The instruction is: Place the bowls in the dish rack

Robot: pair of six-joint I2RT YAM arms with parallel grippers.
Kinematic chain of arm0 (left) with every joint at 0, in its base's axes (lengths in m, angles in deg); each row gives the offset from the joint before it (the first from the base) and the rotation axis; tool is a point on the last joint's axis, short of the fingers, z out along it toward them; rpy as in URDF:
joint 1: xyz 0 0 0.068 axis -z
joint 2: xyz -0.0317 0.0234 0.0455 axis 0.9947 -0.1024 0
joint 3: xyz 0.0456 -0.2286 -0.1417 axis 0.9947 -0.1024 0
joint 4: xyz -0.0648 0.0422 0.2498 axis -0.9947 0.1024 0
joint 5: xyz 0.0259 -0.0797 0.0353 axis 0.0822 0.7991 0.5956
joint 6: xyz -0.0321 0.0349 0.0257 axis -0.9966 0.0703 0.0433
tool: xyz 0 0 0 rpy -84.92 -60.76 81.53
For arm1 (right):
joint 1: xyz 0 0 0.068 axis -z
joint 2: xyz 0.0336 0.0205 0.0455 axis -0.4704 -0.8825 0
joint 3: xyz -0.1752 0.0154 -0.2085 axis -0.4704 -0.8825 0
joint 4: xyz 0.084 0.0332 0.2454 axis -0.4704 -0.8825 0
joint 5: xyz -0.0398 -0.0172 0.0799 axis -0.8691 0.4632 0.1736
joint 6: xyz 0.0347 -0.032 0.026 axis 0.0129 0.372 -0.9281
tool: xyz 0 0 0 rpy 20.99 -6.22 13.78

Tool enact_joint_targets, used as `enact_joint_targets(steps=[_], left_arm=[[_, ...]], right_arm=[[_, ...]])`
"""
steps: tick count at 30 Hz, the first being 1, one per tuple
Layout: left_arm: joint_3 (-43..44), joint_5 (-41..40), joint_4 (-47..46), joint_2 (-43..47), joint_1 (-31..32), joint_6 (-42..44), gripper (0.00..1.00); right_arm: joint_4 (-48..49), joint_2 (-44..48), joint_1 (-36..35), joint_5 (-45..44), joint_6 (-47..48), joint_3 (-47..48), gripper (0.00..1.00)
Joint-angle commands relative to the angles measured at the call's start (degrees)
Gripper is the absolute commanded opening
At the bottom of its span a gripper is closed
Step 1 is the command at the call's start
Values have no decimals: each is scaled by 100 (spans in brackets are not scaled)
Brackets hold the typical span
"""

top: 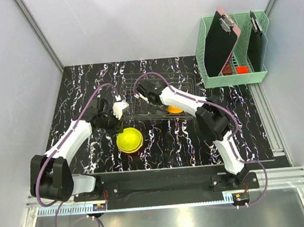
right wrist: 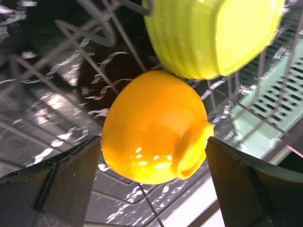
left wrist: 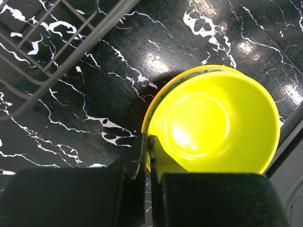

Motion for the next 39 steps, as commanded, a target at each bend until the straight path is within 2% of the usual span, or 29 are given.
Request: enact_joint_targets(steps=[1, 10, 15, 19, 22, 23, 26, 27, 28, 30, 39], left_arm=[[264, 158, -125, -25, -6, -25, 0], [352, 175, -99, -16, -6, -78, 0], [300, 193, -99, -16, 3, -87, 0], [264, 228, -116, -43, -6, -96, 0], [255, 246, -143, -43, -6, -113, 0], [255, 246, -151, -43, 3, -105, 0], [264, 228, -151, -8, -6, -105, 0], [264, 228, -151, 10, -6, -105, 0], [264, 219, -143, 27, -6, -96, 0], [264, 202, -143, 89, -6, -96, 0], [396, 149, -107, 308, -6, -96, 0]], right_arm=[[-594, 115, -145, 999, -334, 362, 100], [-744, 220, -145, 1098, -361, 696, 100], [-595, 334, -58, 457, -326, 995, 100], [-463, 501, 118, 130, -220, 1153, 95], [-463, 642, 250, 157, -150, 1058, 75], [-454, 668, 276, 113, -89, 987, 57], [-410, 782, 417, -71, 87, 610, 33], [-367, 852, 461, -89, 113, 513, 17], [-349, 896, 531, -115, 114, 364, 11], [-340, 1001, 601, -107, 131, 249, 3], [-331, 1082, 681, -19, 377, -613, 0]])
